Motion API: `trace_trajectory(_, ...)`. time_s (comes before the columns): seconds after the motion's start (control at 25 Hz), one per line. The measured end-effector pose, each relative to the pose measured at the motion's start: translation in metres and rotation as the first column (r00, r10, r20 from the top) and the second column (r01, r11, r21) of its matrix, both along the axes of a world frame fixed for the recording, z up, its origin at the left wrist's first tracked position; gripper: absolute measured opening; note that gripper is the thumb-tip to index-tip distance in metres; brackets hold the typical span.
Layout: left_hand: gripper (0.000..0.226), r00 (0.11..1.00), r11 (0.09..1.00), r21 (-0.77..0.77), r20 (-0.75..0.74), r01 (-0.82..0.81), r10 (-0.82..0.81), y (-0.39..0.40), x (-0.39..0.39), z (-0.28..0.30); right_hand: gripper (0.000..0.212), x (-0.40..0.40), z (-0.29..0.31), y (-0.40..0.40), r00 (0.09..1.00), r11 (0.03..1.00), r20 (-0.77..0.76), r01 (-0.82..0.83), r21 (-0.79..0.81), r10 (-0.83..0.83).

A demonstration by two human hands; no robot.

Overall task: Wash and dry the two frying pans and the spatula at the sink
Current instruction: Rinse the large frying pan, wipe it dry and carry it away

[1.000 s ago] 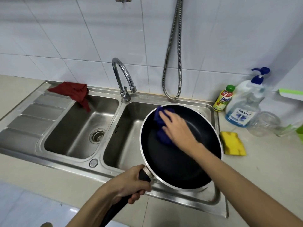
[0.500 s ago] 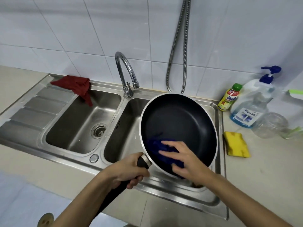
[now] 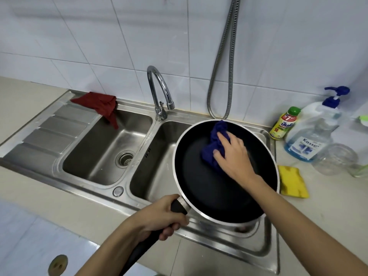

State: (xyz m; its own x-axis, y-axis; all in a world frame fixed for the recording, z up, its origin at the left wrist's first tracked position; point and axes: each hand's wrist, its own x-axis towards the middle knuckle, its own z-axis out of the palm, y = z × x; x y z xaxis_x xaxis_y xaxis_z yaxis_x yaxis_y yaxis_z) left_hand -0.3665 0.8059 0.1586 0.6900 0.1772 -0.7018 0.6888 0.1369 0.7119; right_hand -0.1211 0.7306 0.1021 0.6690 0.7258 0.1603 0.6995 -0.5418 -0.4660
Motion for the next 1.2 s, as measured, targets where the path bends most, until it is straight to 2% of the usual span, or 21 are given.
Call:
trace_trajectory(0.08,0.042,0.996,0.995,-0.051,-0.004,-0.091,0.091,0.004,-0.005,-0.005,0.073,0.001,-0.004,-0.02,0.999,0.972,0.034,-0.03,-0.233,0.039)
trace_trajectory(0.16,0.042,0.989,0.987,-0.057,-0.011,-0.15,0.15,0.008,-0.009,-0.01,0.089,-0.012,-0.011,-0.041,0.996,0.952,-0.082,-0.059,-0.3,0.036)
trace_trajectory(0.28,0.037,0.987,0.986,0.023,-0.009,-0.163,0.163,0.006,-0.012,-0.017,0.098,-0.073,-0.023,-0.052,0.906,0.988,-0.423,-0.079,-0.133,0.016)
trace_trajectory(0.36,0.033,0.991,0.988,0.082,-0.024,-0.129,0.132,0.002,-0.014,-0.021,0.09,-0.11,-0.025,-0.04,0.852,0.994,-0.512,-0.109,0.031,0.11)
trace_trajectory(0.44,0.033,0.995,0.992,0.092,-0.044,-0.09,0.095,-0.003,-0.018,-0.024,0.082,-0.119,-0.018,-0.014,0.842,0.963,-0.466,-0.24,0.123,0.27)
trace_trajectory(0.52,0.032,0.997,0.996,0.082,-0.056,-0.044,0.049,-0.008,-0.023,-0.025,0.079,-0.102,-0.014,0.013,0.885,0.951,-0.347,-0.28,0.134,0.309)
trace_trajectory(0.64,0.033,0.998,0.999,0.043,-0.048,-0.028,0.03,-0.013,-0.023,-0.023,0.074,-0.048,-0.02,0.033,0.968,0.991,-0.212,-0.128,0.036,0.133)
trace_trajectory(0.72,0.035,0.998,0.998,0.007,-0.04,-0.056,0.057,-0.009,-0.018,-0.022,0.067,-0.011,-0.023,0.027,0.998,0.99,-0.068,-0.018,-0.138,0.008)
trace_trajectory(0.8,0.037,0.995,0.996,-0.013,-0.023,-0.094,0.093,0.0,-0.013,-0.019,0.062,0.013,-0.022,0.012,0.995,0.95,0.086,0.067,-0.304,-0.042)
trace_trajectory(0.88,0.039,0.994,0.993,-0.015,-0.005,-0.113,0.113,0.009,-0.01,-0.018,0.063,0.015,-0.017,-0.008,0.996,0.905,0.081,0.073,-0.419,-0.043)
trace_trajectory(0.96,0.042,0.99,0.99,0.002,-0.007,-0.14,0.14,0.014,-0.009,-0.019,0.071,-0.005,-0.015,-0.031,0.989,0.888,-0.14,-0.026,-0.46,-0.043)
trace_trajectory(1.0,0.042,0.989,0.989,0.013,-0.016,-0.145,0.145,0.015,-0.008,-0.02,0.071,-0.024,-0.013,-0.042,0.944,0.919,-0.33,-0.105,-0.379,-0.028)
trace_trajectory(1.04,0.042,0.99,0.99,0.026,-0.027,-0.14,0.141,0.015,-0.008,-0.022,0.066,-0.048,-0.013,-0.048,0.853,0.958,-0.521,-0.18,-0.224,0.039)
trace_trajectory(1.08,0.039,0.991,0.991,0.041,-0.041,-0.126,0.127,0.015,-0.009,-0.024,0.06,-0.073,-0.016,-0.048,0.746,0.97,-0.65,-0.236,-0.051,0.147)
trace_trajectory(1.12,0.035,0.994,0.994,0.056,-0.054,-0.09,0.094,0.014,-0.01,-0.025,0.055,-0.093,-0.019,-0.04,0.671,0.955,-0.692,-0.279,0.097,0.266)
trace_trajectory(1.16,0.032,0.997,0.997,0.07,-0.066,-0.037,0.041,0.013,-0.011,-0.025,0.055,-0.104,-0.022,-0.027,0.67,0.933,-0.652,-0.293,0.207,0.355)
trace_trajectory(1.2,0.03,0.997,0.996,0.085,-0.081,0.018,-0.011,0.011,-0.014,-0.024,0.057,-0.108,-0.025,-0.01,0.71,0.922,-0.59,-0.267,0.279,0.384)
